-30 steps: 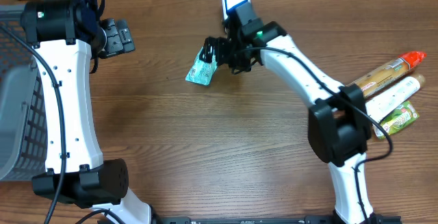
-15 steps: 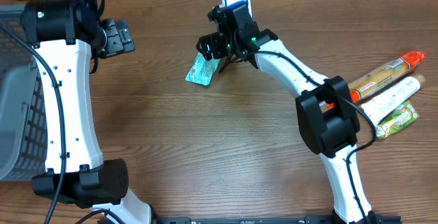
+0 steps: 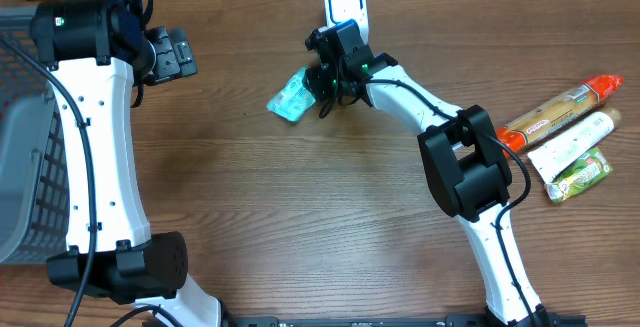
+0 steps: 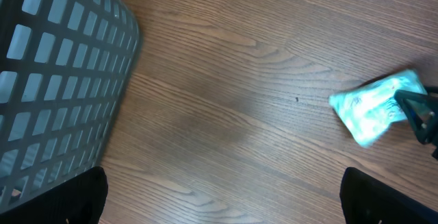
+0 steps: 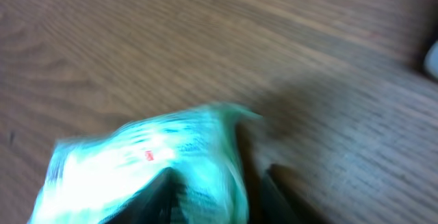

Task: Scan the item barcode
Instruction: 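Reach right gripper to the light-blue packet and grasp it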

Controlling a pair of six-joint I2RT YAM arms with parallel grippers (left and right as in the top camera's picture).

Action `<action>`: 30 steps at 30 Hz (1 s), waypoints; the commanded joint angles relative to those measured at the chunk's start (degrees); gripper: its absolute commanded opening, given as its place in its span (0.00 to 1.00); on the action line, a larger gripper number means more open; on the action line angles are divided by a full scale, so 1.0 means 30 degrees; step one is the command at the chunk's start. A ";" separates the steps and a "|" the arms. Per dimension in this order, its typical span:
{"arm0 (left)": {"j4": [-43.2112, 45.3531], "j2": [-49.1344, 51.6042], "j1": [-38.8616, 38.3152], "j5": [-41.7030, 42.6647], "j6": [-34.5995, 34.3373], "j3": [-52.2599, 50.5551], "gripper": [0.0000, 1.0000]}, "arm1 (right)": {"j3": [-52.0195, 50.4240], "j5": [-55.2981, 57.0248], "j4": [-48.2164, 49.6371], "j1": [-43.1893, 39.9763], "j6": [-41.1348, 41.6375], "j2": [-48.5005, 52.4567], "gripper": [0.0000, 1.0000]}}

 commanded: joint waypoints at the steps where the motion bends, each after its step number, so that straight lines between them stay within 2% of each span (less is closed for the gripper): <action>1: 0.0029 -0.0153 0.0022 -0.0182 -0.0131 0.0146 1.00 | -0.0095 0.0131 -0.2193 -0.0124 0.0168 -0.0095 0.22; 3: 0.0022 -0.0153 0.0022 -0.0182 -0.0124 0.0146 1.00 | -0.0087 -0.0670 -0.3628 -0.0255 0.0168 -0.0321 0.17; 6: 0.0036 -0.0153 0.0022 -0.0182 -0.0124 0.0146 1.00 | 0.0051 -0.2098 -0.6084 -0.0634 0.1464 -0.0991 0.17; 7: 0.0029 -0.0153 0.0022 -0.0182 -0.0131 0.0146 1.00 | 0.0058 -0.2390 -0.6659 -0.0729 0.1996 -0.1180 0.23; 8: 0.0029 -0.0153 0.0022 -0.0182 -0.0124 0.0146 0.99 | 0.0066 -0.2747 -0.7300 -0.0845 0.2579 -0.1362 0.40; 9: 0.0029 -0.0153 0.0022 -0.0182 -0.0124 0.0146 1.00 | 0.0066 -0.3104 -0.7912 -0.0954 0.3133 -0.1486 0.53; 11: 0.0029 -0.0153 0.0022 -0.0182 -0.0124 0.0146 1.00 | 0.0066 -0.4080 -0.9253 -0.1137 0.4058 -0.1530 0.63; 15: 0.0029 -0.0153 0.0022 -0.0182 -0.0124 0.0146 1.00 | 0.0022 -0.4138 -1.0265 -0.1282 0.3767 -0.1523 0.81; 18: 0.0029 -0.0153 0.0022 -0.0182 -0.0124 0.0146 1.00 | 0.0015 -0.4073 -0.9595 -0.1392 0.1457 -0.1523 0.84; 21: 0.0036 -0.0153 0.0022 -0.0182 -0.0124 0.0146 1.00 | 0.0015 -0.4167 -0.8364 -0.1603 0.1297 -0.1523 0.83; 24: 0.0029 -0.0153 0.0022 -0.0182 -0.0124 0.0146 0.99 | -0.0015 -0.5115 -0.7461 -0.1792 0.1515 -0.1435 0.74; 26: 0.0029 -0.0153 0.0022 -0.0182 -0.0124 0.0146 1.00 | -0.0051 -0.6069 -0.7118 -0.1792 0.1610 -0.1297 0.64; 30: 0.0029 -0.0153 0.0022 -0.0182 -0.0124 0.0146 0.99 | -0.0277 -0.6171 -0.6987 -0.1566 0.3235 -0.0736 0.55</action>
